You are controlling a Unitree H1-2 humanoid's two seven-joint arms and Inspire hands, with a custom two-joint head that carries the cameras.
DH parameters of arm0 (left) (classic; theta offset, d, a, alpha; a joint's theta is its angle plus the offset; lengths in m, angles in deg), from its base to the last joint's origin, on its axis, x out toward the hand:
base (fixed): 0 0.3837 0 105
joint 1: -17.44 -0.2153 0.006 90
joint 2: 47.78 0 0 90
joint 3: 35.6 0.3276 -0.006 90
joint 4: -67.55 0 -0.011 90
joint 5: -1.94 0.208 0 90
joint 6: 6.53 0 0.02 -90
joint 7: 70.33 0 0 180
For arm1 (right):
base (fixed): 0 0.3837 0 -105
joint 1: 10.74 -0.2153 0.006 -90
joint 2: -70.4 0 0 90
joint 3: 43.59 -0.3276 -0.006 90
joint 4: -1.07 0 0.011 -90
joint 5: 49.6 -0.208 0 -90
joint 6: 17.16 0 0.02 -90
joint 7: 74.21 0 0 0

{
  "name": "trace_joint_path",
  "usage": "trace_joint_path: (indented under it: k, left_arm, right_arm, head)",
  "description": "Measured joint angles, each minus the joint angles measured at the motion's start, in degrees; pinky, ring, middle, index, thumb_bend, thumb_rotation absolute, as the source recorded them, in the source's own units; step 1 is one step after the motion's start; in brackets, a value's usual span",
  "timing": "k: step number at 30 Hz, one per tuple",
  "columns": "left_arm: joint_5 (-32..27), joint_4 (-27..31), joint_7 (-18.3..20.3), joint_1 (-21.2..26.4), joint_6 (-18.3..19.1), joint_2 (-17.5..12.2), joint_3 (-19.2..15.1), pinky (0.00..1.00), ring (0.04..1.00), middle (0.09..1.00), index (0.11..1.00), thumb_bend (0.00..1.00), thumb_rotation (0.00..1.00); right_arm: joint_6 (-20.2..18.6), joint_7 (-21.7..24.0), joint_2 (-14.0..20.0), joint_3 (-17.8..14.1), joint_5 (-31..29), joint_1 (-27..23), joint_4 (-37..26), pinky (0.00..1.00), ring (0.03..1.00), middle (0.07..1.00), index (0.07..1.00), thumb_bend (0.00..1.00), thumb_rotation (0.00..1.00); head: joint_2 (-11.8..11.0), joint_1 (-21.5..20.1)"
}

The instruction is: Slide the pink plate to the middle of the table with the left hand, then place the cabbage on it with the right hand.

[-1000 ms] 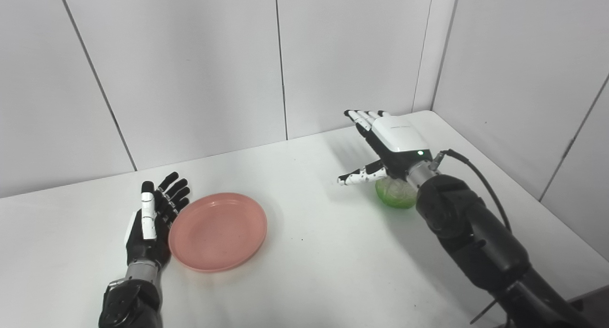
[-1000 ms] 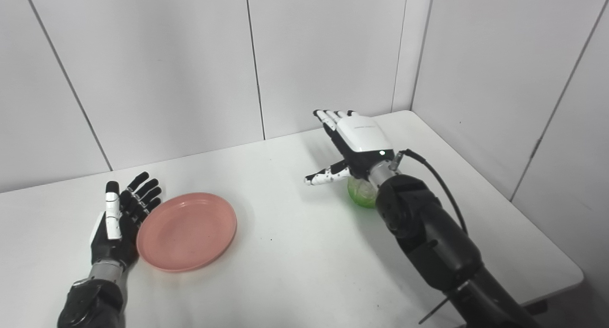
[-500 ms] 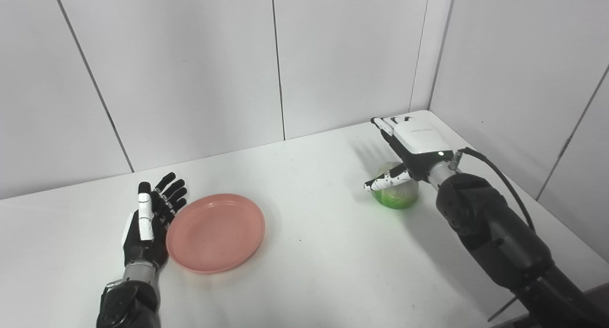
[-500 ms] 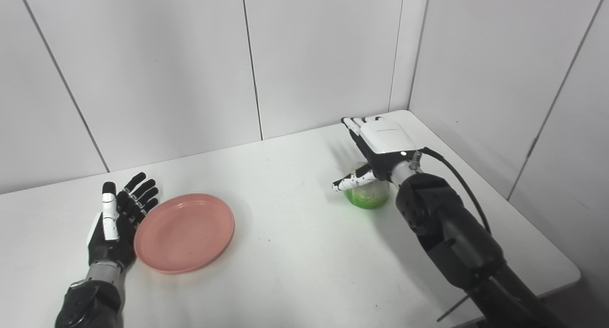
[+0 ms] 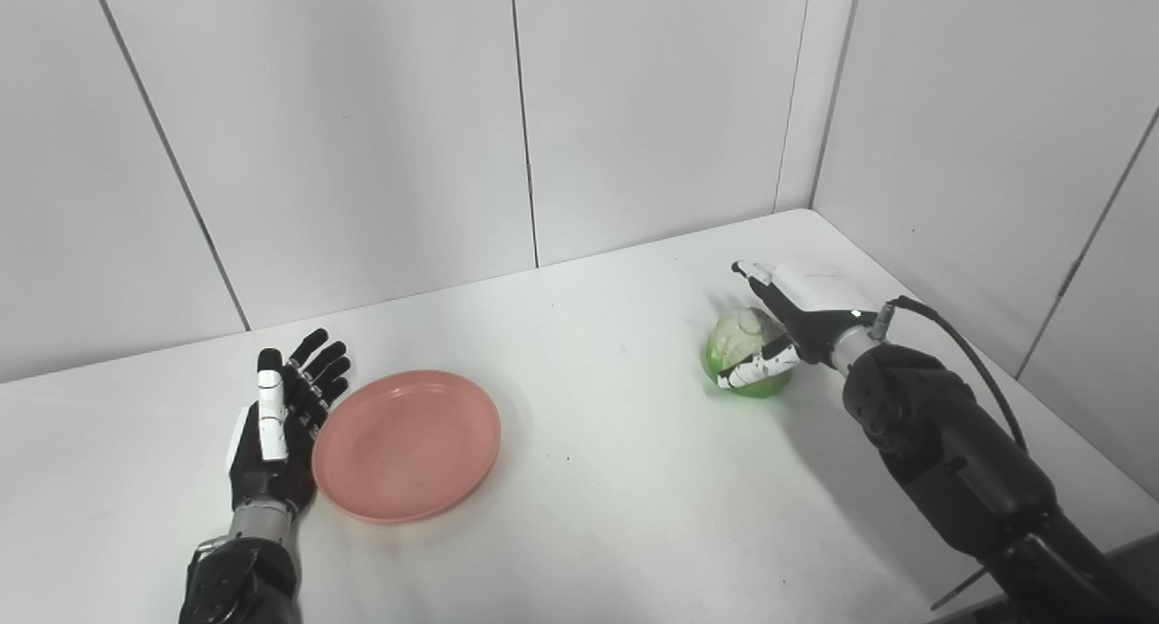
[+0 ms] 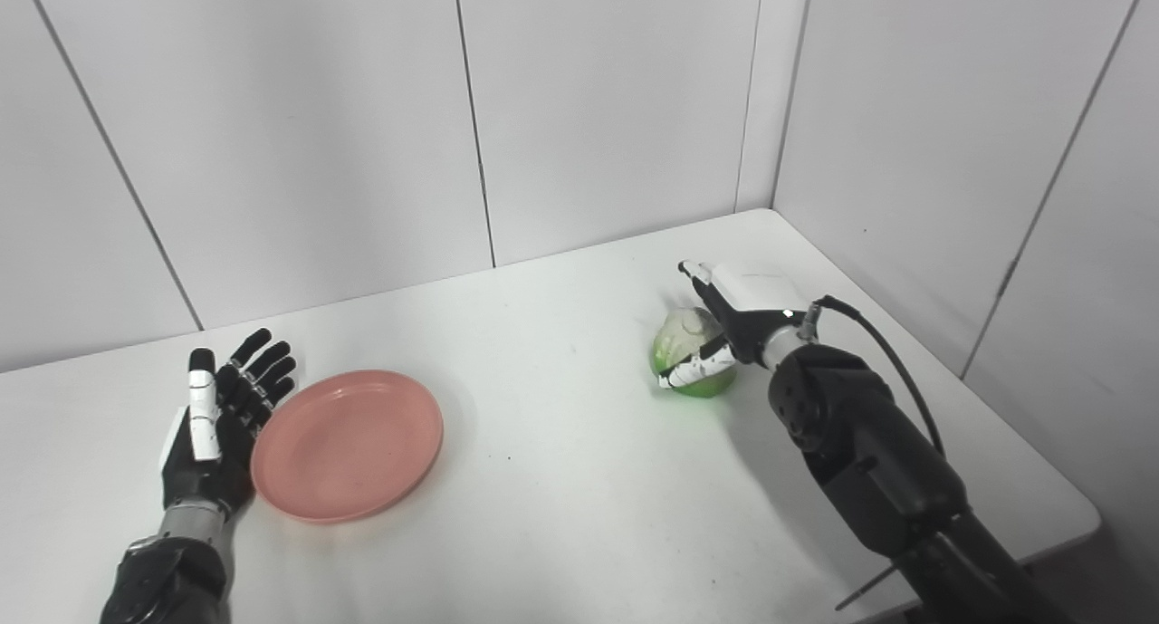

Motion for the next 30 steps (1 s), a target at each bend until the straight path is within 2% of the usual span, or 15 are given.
trace_joint_path:
  k: [2, 5, 13, 15, 17, 21, 22, 23, 27, 30]
  left_arm:
    - [0.1, 0.2, 0.0, -0.1, 0.2, 0.0, 0.1, 0.89, 0.859, 0.829, 0.811, 0.79, 0.98]
    - [0.2, 1.4, -0.1, -0.7, 0.4, 0.1, 0.4, 0.89, 0.858, 0.828, 0.810, 0.80, 0.98]
    - [0.0, 2.2, 0.0, -1.2, 1.3, 0.1, 0.4, 0.89, 0.861, 0.832, 0.813, 0.81, 0.97]
    - [0.0, 2.2, 0.0, -1.2, 1.6, 0.1, 0.4, 0.89, 0.861, 0.832, 0.813, 0.81, 0.98]
    - [0.0, 2.4, 0.0, -1.2, 1.8, 0.1, 0.5, 0.90, 0.866, 0.835, 0.812, 0.81, 0.98]
    - [0.0, 2.4, 0.0, -1.3, 2.0, 0.1, 0.4, 0.89, 0.864, 0.836, 0.814, 0.81, 0.98]
    - [0.0, 2.4, 0.0, -1.4, 2.0, 0.1, 0.4, 0.89, 0.865, 0.836, 0.817, 0.81, 0.97]
    - [0.0, 2.7, 0.0, -1.4, 2.1, 0.1, 0.5, 0.90, 0.869, 0.838, 0.818, 0.82, 0.98]
    - [0.0, 3.9, 0.1, -2.0, 2.6, 0.1, 0.6, 0.90, 0.875, 0.846, 0.826, 0.80, 0.98]
    - [-0.1, 4.1, 0.1, -2.1, 3.1, 0.2, 0.6, 0.91, 0.882, 0.854, 0.837, 0.80, 0.98]
  right_arm:
    - [-0.1, -0.6, -0.6, -0.6, -1.3, 0.1, 0.9, 0.64, 0.861, 0.941, 0.925, 1.00, 0.37]
    - [-0.3, -2.6, -1.9, -1.6, -2.7, 0.3, 3.1, 0.62, 0.833, 0.930, 0.914, 1.00, 0.37]
    - [1.8, -12.7, -4.3, -2.2, -5.3, 1.1, 7.9, 0.52, 0.644, 0.766, 0.821, 0.87, 0.07]
    - [3.5, -14.8, -4.4, -2.0, -6.0, 1.1, 8.4, 0.52, 0.638, 0.760, 0.818, 0.87, 0.06]
    - [4.0, -16.6, -4.5, -2.0, -6.5, 1.1, 9.4, 0.49, 0.597, 0.697, 0.779, 0.82, 0.03]
    - [5.7, -21.4, -5.5, -2.1, -7.2, 1.1, 11.2, 0.46, 0.547, 0.641, 0.711, 0.77, 0.00]
    - [6.2, -22.6, -5.5, -2.1, -7.4, 1.1, 11.6, 0.43, 0.515, 0.552, 0.584, 0.63, 0.00]
    - [6.7, -23.8, -5.7, -2.1, -7.5, 1.1, 12.0, 0.42, 0.498, 0.520, 0.514, 0.56, 0.00]
    - [8.4, -30.3, -7.5, -2.7, -7.5, 1.1, 13.8, 0.44, 0.523, 0.528, 0.458, 0.52, 0.00]
    - [9.9, -33.3, -8.6, -2.6, -7.5, 1.2, 14.9, 0.43, 0.515, 0.524, 0.458, 0.52, 0.00]
  head:
    - [0.2, -0.1]
    - [0.4, 0.1]
    - [0.9, 0.2]
    - [0.9, 0.3]
    - [1.0, 0.4]
    - [1.1, 0.5]
    - [1.1, 0.5]
    - [1.1, 0.5]
    - [1.1, 1.0]
    - [1.1, 1.4]
